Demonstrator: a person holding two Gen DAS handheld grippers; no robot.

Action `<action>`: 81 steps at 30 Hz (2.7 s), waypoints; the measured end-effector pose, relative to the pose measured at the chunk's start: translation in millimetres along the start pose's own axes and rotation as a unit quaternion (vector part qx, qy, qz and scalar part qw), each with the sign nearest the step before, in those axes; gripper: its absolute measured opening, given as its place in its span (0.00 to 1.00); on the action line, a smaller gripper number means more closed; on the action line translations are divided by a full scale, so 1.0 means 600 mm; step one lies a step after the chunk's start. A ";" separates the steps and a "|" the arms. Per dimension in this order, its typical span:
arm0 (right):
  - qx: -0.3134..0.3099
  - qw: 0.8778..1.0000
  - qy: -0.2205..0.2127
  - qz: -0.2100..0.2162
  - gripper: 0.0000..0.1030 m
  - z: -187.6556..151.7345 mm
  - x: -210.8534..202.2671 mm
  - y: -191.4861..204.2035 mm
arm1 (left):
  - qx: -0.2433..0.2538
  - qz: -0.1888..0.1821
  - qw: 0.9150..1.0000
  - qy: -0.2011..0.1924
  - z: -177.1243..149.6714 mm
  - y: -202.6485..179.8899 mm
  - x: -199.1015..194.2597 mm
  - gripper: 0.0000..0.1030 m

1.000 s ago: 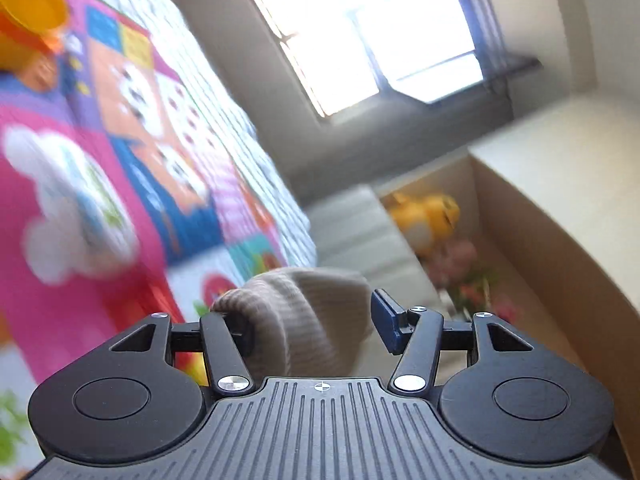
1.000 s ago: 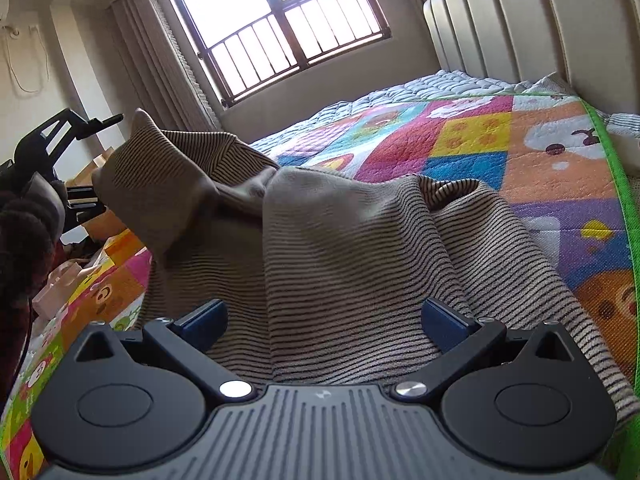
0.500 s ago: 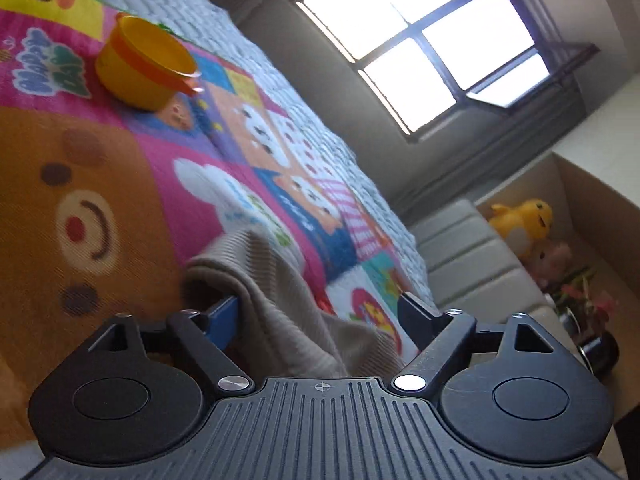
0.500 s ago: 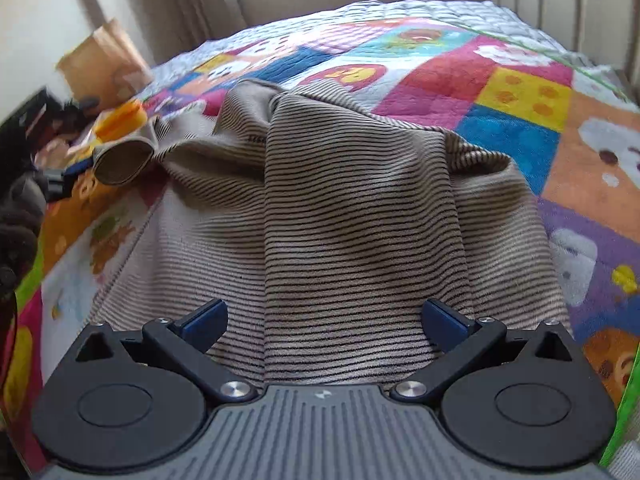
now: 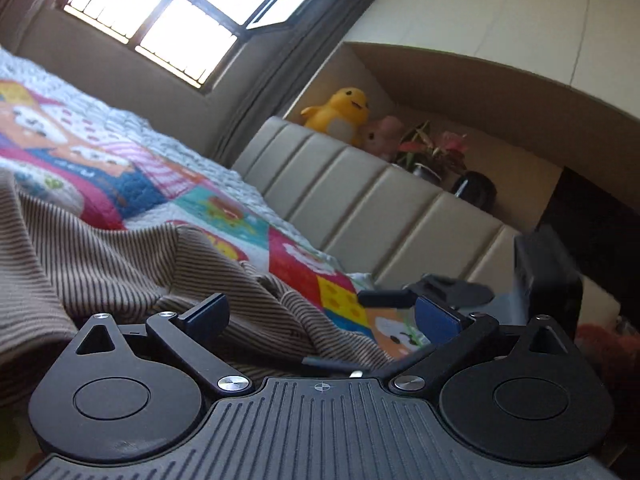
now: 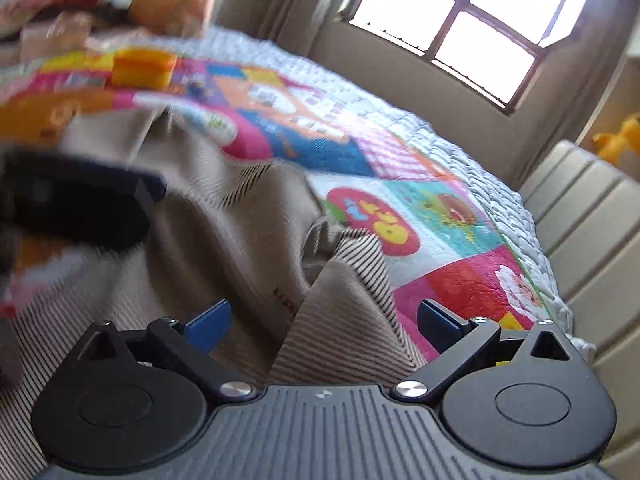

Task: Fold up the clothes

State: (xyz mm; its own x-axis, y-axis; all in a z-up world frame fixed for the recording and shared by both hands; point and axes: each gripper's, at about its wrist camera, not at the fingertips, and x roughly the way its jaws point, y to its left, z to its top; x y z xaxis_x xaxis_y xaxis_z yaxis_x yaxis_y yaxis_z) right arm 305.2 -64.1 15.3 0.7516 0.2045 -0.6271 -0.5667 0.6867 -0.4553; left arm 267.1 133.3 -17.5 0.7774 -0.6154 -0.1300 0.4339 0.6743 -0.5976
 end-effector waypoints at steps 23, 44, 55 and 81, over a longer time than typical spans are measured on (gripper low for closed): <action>0.197 0.977 -0.036 -0.075 0.73 -0.021 0.000 -0.281 | 0.027 0.020 0.996 0.079 -0.016 0.016 0.029 1.00; 0.420 0.898 -0.006 0.132 0.15 0.140 0.269 -0.251 | 0.019 0.006 0.997 0.081 -0.014 0.016 0.027 1.00; 0.171 0.980 0.040 0.099 0.64 -0.088 -0.033 -0.208 | 0.006 0.087 0.992 0.091 -0.012 0.014 0.044 1.00; 0.343 0.920 -0.187 -0.033 0.12 -0.066 -0.209 -0.453 | 0.327 0.356 0.867 0.121 -0.021 -0.108 -0.023 1.00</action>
State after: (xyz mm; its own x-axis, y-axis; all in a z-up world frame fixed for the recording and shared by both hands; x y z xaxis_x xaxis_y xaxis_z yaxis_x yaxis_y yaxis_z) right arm 351.6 -304.0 192.4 0.9129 0.2851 -0.2922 -0.2665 0.9584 0.1025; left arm 222.2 93.1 13.3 0.8704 0.0382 -0.4908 0.1097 0.9569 0.2690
